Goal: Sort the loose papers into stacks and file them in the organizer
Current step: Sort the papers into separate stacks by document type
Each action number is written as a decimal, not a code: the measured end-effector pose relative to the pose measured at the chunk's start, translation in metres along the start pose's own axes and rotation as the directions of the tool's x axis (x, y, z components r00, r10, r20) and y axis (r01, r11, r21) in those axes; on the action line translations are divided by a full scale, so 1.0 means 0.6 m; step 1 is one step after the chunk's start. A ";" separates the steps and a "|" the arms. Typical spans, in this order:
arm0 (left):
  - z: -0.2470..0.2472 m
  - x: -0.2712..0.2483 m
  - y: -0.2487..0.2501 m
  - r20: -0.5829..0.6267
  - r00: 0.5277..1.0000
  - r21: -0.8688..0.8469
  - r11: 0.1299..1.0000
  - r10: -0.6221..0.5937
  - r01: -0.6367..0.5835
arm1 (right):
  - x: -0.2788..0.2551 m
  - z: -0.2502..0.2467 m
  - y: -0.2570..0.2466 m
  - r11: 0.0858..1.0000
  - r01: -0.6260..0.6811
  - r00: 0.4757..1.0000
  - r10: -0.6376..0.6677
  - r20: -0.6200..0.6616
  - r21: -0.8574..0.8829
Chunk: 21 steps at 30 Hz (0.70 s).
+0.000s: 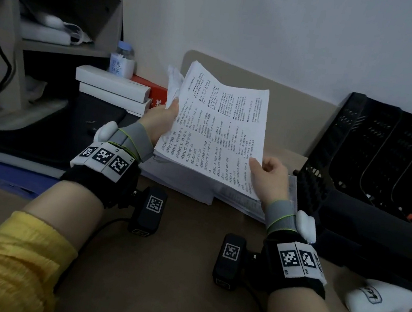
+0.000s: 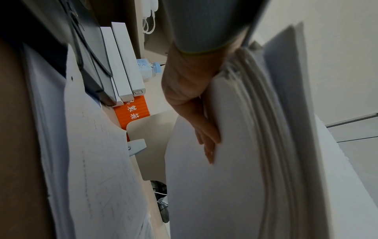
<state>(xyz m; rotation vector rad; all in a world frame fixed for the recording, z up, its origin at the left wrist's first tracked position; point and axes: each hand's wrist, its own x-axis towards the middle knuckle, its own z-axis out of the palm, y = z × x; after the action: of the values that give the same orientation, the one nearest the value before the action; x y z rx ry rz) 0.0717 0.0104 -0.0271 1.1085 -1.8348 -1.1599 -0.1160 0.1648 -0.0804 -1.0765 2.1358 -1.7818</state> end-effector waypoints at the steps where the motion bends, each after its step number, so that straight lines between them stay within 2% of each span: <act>1: 0.001 0.002 -0.002 0.002 1.000 -0.033 0.999 0.001 -0.001 | -0.001 0.001 0.000 1.000 0.004 1.000 -0.004 -0.010 0.014; 3: 0.001 0.007 -0.007 0.030 0.999 -0.197 0.979 -0.041 0.046 | -0.001 0.003 -0.001 0.998 0.014 0.999 -0.012 -0.045 0.063; 5: 0.001 0.012 -0.011 0.087 0.993 -0.398 0.910 -0.083 0.111 | 0.004 0.000 0.000 0.993 0.029 0.996 -0.019 -0.093 0.110; 6: 0.000 0.013 -0.012 0.098 0.992 -0.437 0.892 -0.082 0.117 | 0.005 -0.003 -0.001 0.991 0.032 0.994 -0.017 -0.111 0.132; 11: -0.006 0.017 -0.016 0.119 0.992 -0.454 0.886 -0.047 0.097 | 0.012 -0.025 -0.001 0.992 -0.016 0.984 0.038 -0.174 0.127; 16: -0.015 0.022 -0.015 0.069 0.997 -0.450 0.891 -0.039 0.066 | 0.020 -0.070 0.020 0.978 -0.165 0.974 0.140 -0.179 -0.128; 21: -0.028 0.049 -0.030 -0.021 0.997 -0.356 0.933 -0.071 0.059 | 0.015 -0.099 0.035 0.875 -0.313 0.944 0.243 -0.225 -0.369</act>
<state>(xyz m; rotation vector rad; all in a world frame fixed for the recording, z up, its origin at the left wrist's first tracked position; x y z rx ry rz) 0.0800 -0.0263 -0.0347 0.9759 -1.4932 -1.4350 -0.1633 0.2071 -0.0800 -0.6455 2.6828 -1.3831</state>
